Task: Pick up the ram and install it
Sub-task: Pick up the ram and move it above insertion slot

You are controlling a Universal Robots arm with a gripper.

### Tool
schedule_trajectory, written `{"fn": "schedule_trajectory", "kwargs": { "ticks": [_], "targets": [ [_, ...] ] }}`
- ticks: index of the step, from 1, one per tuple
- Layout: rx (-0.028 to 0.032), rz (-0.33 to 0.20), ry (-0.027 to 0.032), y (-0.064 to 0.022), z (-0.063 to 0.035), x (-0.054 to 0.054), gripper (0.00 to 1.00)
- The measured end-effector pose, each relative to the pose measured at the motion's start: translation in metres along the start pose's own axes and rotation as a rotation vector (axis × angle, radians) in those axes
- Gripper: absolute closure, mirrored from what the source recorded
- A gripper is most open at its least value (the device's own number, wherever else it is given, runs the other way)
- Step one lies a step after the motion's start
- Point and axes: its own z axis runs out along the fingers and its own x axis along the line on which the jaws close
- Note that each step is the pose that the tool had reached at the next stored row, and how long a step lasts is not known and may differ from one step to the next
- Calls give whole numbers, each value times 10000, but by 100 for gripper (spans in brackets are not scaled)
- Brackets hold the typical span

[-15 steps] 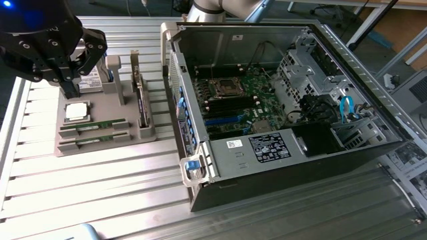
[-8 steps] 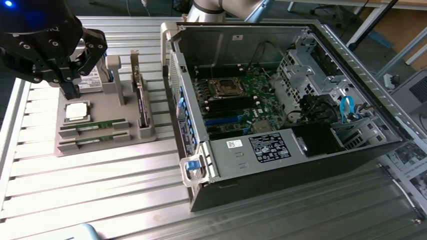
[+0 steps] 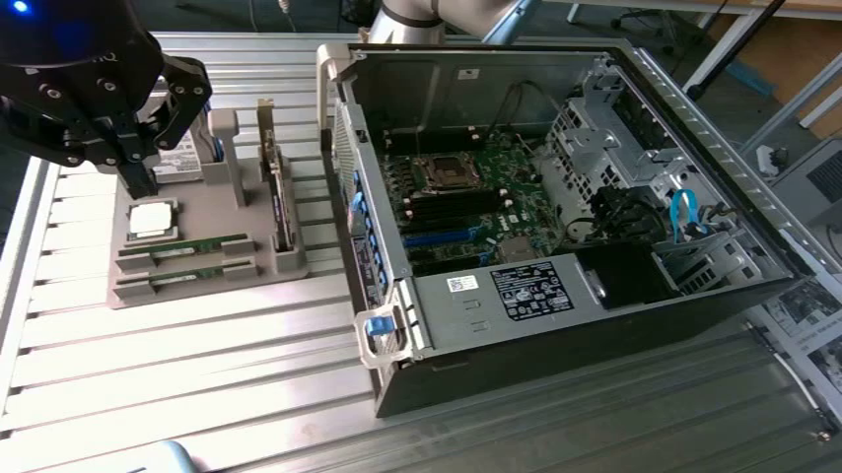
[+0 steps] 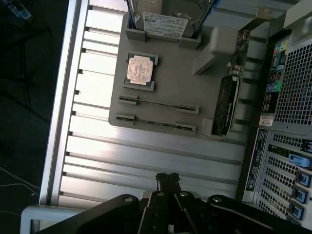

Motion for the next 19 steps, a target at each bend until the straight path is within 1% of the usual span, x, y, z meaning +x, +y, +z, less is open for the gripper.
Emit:
{"fn": "schedule_trajectory", "kwargs": {
  "ticks": [5,9,12,16,19],
  "targets": [
    [65,-180,8,0,1,0,89],
    [139,-337,20,0,1,0,89],
    [183,-450,25,0,2,0,89],
    [262,-680,37,0,2,0,89],
    [300,-785,42,0,3,0,89]
  ]
}}
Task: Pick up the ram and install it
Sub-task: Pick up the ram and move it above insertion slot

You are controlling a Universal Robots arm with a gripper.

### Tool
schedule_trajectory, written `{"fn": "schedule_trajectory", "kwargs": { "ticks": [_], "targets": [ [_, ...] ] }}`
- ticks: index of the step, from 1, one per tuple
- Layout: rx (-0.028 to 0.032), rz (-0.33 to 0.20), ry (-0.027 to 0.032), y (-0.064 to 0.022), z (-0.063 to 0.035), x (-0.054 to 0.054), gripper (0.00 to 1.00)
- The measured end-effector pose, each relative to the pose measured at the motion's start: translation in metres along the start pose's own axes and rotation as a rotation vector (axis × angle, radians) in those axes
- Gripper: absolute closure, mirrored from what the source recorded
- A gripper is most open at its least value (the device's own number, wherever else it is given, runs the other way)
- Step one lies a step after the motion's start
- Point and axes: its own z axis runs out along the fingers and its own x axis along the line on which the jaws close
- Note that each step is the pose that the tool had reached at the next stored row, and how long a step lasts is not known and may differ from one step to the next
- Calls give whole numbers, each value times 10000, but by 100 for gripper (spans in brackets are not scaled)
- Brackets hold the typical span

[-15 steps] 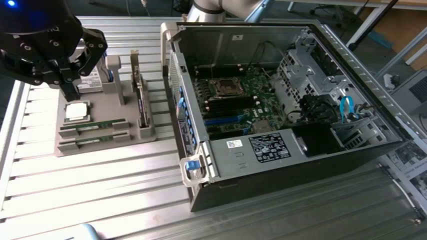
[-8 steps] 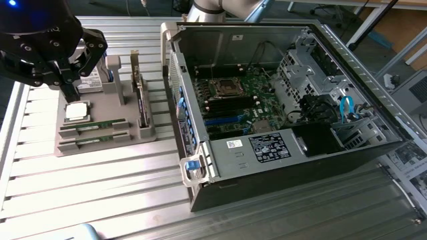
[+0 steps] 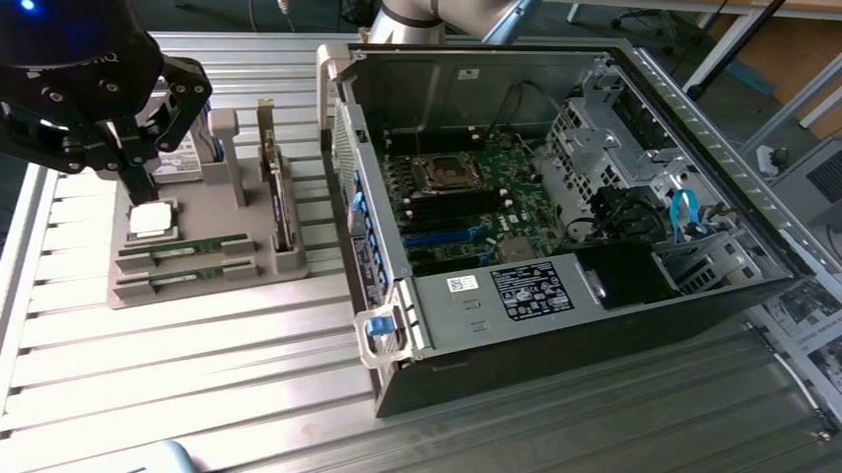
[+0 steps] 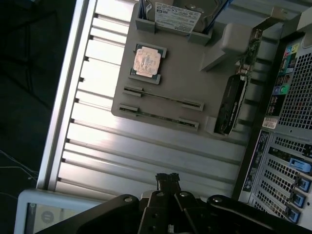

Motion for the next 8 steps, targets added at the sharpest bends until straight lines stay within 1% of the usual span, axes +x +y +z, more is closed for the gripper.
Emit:
{"fn": "schedule_trajectory", "kwargs": {
  "ticks": [5,8],
  "targets": [
    [59,-203,6,0,1,0,89],
    [109,-394,10,0,2,0,89]
  ]
}}
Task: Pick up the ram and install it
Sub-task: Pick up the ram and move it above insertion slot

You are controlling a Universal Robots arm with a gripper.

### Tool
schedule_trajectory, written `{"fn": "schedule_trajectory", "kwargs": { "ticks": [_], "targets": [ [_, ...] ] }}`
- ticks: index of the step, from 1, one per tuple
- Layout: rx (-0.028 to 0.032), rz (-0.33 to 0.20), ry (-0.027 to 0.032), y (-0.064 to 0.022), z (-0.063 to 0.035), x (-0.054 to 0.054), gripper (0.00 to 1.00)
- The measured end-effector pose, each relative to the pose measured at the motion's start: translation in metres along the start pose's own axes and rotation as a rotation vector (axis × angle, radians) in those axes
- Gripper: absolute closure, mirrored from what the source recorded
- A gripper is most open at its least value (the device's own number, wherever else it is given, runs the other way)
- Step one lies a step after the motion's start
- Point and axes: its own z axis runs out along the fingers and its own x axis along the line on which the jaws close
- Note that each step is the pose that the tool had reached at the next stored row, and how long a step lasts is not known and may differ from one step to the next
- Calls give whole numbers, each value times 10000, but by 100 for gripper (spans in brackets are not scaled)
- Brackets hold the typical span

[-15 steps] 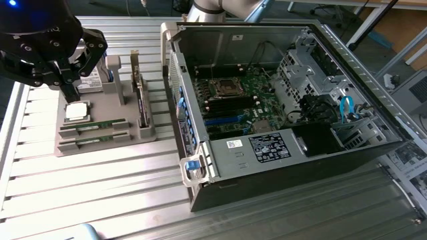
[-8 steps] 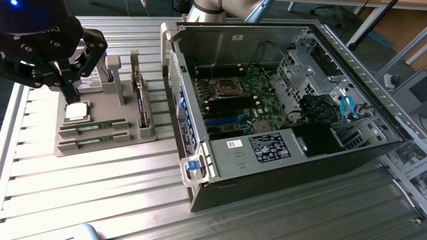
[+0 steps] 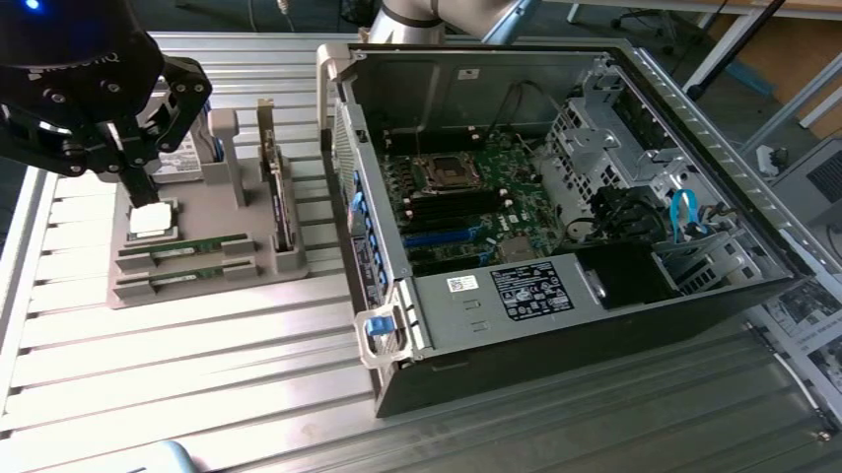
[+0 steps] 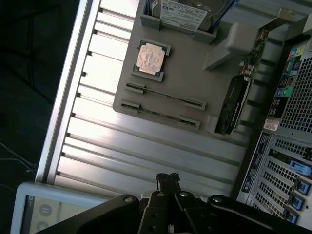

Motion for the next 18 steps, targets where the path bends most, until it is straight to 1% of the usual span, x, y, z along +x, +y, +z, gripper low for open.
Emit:
{"fn": "schedule_trajectory", "kwargs": {
  "ticks": [7,12,18],
  "targets": [
    [70,-267,6,0,1,0,89],
    [134,-487,12,0,4,0,89],
    [186,-709,15,0,5,0,89]
  ]
}}
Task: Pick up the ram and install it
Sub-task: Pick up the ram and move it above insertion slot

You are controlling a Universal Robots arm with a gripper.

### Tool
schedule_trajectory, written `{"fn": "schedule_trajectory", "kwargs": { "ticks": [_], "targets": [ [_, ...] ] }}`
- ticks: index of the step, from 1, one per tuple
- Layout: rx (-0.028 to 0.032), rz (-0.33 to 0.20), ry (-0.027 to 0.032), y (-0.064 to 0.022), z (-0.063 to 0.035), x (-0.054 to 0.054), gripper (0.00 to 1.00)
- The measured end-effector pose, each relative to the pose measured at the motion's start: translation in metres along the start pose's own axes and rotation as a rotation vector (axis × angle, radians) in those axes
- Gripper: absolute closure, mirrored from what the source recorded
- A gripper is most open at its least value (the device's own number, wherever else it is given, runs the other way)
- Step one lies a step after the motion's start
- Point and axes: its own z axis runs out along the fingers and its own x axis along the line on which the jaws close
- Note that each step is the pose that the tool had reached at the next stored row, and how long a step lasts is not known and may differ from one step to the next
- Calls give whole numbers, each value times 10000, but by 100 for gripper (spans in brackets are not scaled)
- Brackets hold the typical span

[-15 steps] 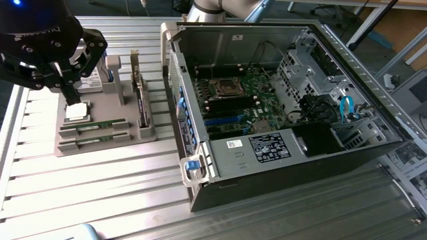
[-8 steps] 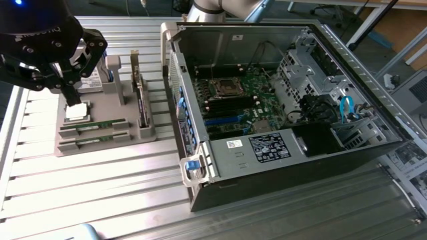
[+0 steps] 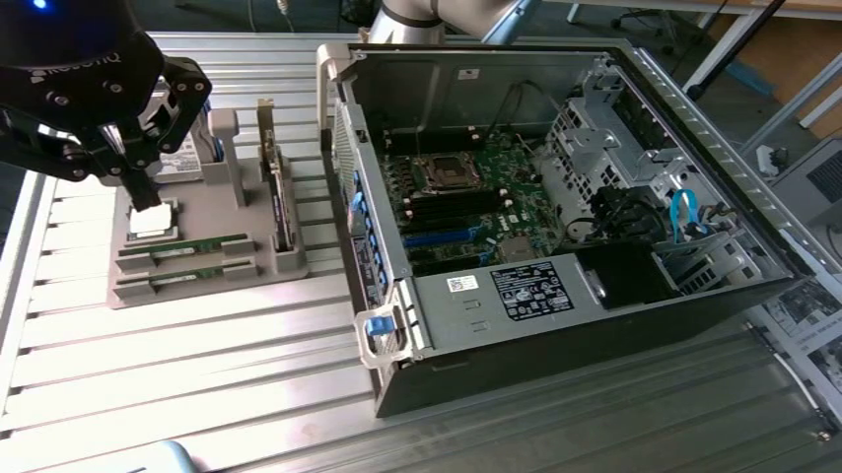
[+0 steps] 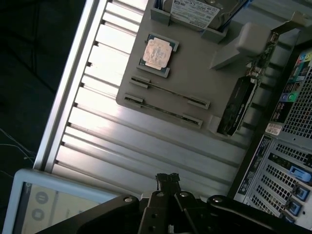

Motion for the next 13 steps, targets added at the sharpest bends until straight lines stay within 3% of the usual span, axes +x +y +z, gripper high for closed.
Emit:
{"fn": "schedule_trajectory", "kwargs": {
  "ticks": [13],
  "targets": [
    [107,-463,3,0,2,0,89]
  ]
}}
